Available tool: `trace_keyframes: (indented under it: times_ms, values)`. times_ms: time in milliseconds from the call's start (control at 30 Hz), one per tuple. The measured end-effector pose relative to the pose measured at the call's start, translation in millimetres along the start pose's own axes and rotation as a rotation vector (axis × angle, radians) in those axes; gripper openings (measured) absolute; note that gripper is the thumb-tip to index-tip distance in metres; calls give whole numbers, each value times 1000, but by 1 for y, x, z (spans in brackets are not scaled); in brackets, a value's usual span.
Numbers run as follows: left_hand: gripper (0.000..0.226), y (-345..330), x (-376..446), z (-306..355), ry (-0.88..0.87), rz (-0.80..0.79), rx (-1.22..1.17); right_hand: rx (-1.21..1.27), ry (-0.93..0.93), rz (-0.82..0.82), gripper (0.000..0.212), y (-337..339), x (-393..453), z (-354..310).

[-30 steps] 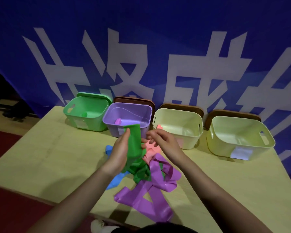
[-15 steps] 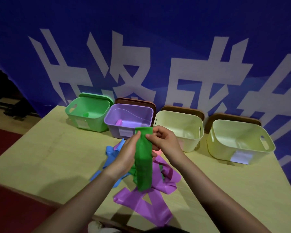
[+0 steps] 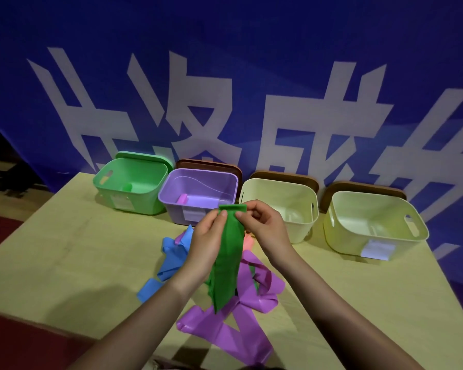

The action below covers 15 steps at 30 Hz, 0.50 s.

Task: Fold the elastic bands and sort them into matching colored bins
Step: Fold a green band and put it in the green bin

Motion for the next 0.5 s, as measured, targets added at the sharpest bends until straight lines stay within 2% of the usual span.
trace_keyframes:
  times_ms: [133,267,500]
  values:
    - [30,-3,5,1,-23,-28,50,-24,-11,30,6,5,2,-1]
    - [32,-12,9,5,-26,-86,43,-37,-24,122,27,14,7,1]
    - [19,-24,24,11,-95,-200,182,-26,-7,235,23,25,13,-6]
Point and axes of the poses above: each hand's wrist, its own x-axis towards the middle knuckle, its own y-axis out of the back of the hand, z = x × y, the point moved 7 cm from there along x, towards the middle knuckle, and after that the axes turned 6 degrees about x, right-handed, at the moved point
